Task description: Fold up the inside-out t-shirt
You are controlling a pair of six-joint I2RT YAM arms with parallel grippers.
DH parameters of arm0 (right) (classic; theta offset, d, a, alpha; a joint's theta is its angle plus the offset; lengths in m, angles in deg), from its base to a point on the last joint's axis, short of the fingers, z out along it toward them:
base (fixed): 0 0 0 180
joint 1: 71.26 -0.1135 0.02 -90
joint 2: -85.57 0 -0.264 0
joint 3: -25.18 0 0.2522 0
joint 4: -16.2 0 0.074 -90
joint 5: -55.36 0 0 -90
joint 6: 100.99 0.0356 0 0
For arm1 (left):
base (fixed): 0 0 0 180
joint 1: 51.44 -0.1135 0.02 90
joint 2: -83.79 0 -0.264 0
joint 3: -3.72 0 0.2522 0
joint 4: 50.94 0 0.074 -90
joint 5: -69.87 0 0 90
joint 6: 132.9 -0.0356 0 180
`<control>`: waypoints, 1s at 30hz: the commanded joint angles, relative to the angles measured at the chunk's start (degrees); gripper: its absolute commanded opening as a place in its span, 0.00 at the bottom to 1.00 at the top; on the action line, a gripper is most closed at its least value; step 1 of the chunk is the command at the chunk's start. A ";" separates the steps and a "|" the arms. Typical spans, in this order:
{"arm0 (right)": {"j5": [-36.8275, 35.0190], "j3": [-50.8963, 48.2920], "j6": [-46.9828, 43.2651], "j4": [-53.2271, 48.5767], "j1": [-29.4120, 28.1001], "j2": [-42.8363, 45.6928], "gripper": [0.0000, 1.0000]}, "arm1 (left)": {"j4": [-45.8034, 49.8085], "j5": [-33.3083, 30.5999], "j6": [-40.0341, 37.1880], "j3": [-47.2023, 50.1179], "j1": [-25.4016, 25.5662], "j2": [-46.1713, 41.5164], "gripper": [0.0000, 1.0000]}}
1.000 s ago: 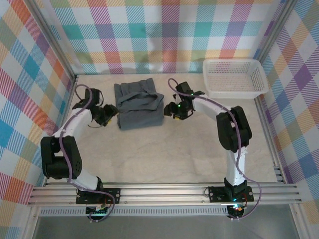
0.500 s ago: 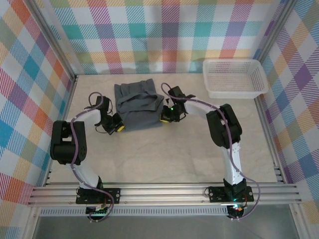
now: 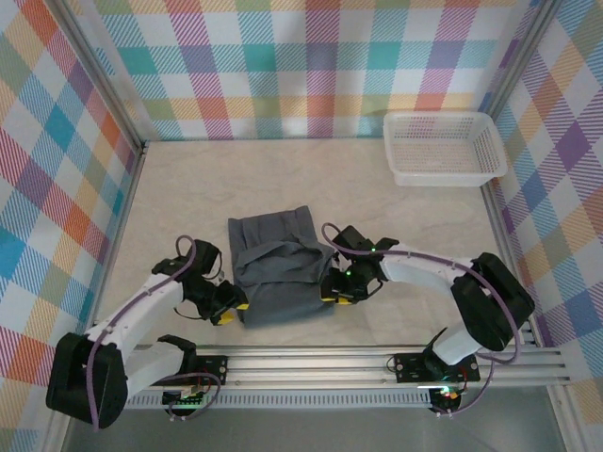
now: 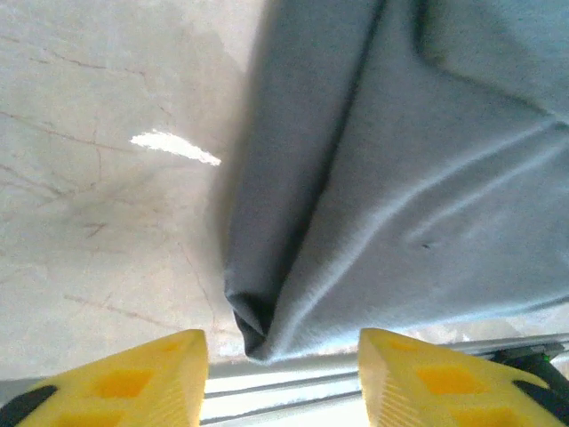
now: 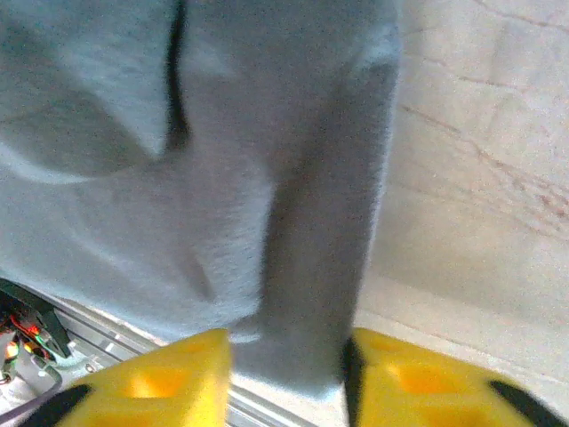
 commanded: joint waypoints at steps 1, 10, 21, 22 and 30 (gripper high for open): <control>-3.88 4.93 2.70 -3.06 -0.12 2.52 0.43 | 4.44 -1.32 0.11 -6.39 0.43 0.63 0.52; -8.43 16.64 3.22 1.27 -0.08 -10.49 0.44 | -6.57 -7.15 -0.76 -12.41 0.39 13.76 0.51; -10.48 19.84 1.94 -0.27 -0.04 -15.22 0.14 | -16.31 -10.94 -0.31 -13.77 -1.18 24.05 0.25; -10.45 20.01 1.73 -0.73 -0.04 -14.95 0.06 | -15.58 -11.29 -0.49 -14.21 -1.24 24.04 0.16; -3.31 25.79 0.84 0.85 1.02 -14.22 0.00 | -6.72 -12.08 -2.13 -21.62 -2.57 18.73 0.00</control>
